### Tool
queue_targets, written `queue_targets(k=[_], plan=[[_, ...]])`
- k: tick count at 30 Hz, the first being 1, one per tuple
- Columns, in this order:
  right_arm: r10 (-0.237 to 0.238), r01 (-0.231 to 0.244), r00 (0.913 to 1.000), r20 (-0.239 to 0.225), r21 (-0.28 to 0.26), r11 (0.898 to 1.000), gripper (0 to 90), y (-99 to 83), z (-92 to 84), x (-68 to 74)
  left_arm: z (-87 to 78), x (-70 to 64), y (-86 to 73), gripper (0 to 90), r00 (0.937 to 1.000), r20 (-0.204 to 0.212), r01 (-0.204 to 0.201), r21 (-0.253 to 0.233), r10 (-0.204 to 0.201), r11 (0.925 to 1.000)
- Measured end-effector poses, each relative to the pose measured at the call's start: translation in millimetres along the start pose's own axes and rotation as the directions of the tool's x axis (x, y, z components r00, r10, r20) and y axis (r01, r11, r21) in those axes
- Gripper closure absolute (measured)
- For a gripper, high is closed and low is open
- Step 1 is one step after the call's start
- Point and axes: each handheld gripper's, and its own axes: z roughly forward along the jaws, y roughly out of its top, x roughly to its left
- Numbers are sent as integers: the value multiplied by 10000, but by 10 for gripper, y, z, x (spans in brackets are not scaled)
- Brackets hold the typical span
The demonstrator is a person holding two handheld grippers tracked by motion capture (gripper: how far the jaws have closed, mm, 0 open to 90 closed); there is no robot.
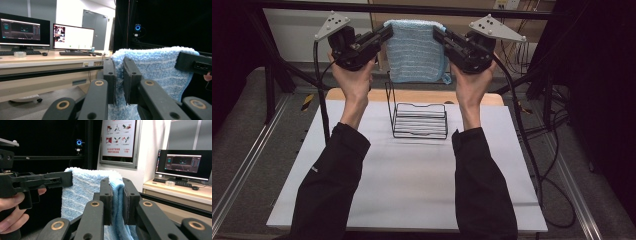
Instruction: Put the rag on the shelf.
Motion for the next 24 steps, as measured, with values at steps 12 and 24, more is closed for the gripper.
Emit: queue_targets(k=[12,24], plan=[[48,-65,9995,318,516,9986,814,-63,154,-135,168,116,-54,816,9998,-154,-120,388,126,9992],[166,-213,9986,511,929,9955,812,-247,277,-217,293,209,-185,815,9990,-360,-222,1067,262,9940]])
